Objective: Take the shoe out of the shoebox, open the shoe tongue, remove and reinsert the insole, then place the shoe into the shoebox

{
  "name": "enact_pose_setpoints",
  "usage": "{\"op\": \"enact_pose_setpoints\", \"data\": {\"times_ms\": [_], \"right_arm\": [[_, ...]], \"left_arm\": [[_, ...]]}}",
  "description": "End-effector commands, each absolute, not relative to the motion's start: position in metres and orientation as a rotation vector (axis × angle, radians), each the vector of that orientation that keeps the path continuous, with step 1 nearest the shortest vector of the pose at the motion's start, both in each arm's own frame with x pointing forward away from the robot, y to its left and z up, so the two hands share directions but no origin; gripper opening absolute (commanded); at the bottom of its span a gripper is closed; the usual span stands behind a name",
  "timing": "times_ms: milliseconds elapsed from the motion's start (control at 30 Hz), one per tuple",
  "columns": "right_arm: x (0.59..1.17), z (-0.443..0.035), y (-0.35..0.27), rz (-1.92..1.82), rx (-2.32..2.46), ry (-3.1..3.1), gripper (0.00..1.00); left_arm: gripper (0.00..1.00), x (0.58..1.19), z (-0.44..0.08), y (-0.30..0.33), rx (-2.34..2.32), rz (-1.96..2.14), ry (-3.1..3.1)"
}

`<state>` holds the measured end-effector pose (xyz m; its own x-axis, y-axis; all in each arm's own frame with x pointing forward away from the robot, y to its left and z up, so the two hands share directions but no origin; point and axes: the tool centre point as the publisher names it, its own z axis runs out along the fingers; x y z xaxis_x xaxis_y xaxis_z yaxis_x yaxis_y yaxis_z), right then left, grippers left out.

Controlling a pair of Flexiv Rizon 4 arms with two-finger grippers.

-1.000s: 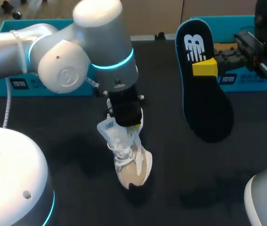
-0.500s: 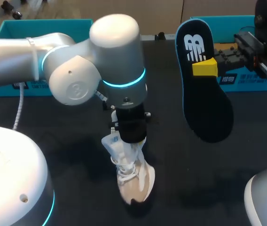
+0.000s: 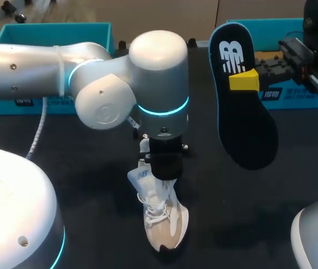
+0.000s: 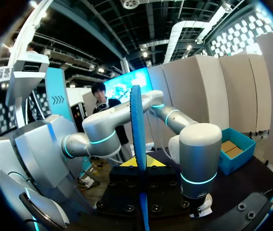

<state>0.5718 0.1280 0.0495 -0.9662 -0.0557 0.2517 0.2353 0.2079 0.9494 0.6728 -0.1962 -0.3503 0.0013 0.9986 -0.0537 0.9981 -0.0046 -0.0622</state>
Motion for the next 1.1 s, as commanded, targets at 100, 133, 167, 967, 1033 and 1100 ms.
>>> {"op": "enact_pose_setpoints", "data": {"times_ms": [100, 133, 167, 967, 1033, 1100], "right_arm": [[0.575, 0.051, 0.131, -1.827, -0.168, -2.252, 0.00], [0.575, 0.051, 0.131, -1.827, -0.168, -2.252, 0.00], [0.575, 0.051, 0.131, -1.827, -0.168, -2.252, 0.00], [0.575, 0.051, 0.131, -1.827, -0.168, -2.252, 0.00], [0.575, 0.051, 0.131, -1.827, -0.168, -2.252, 0.00], [0.575, 0.051, 0.131, -1.827, -0.168, -2.252, 0.00]], "left_arm": [[0.00, 0.672, -0.371, -0.216, -2.195, 0.085, -2.199], [0.00, 0.672, -0.373, -0.219, -2.190, 0.083, -2.201], [0.00, 0.673, -0.375, -0.220, -2.189, 0.083, -2.201], [1.00, 0.703, -0.337, -0.229, -2.117, 0.406, -2.396], [1.00, 0.708, -0.326, -0.226, -2.102, 0.496, -2.433], [1.00, 0.713, -0.311, -0.221, -2.085, 0.639, -2.483]]}}
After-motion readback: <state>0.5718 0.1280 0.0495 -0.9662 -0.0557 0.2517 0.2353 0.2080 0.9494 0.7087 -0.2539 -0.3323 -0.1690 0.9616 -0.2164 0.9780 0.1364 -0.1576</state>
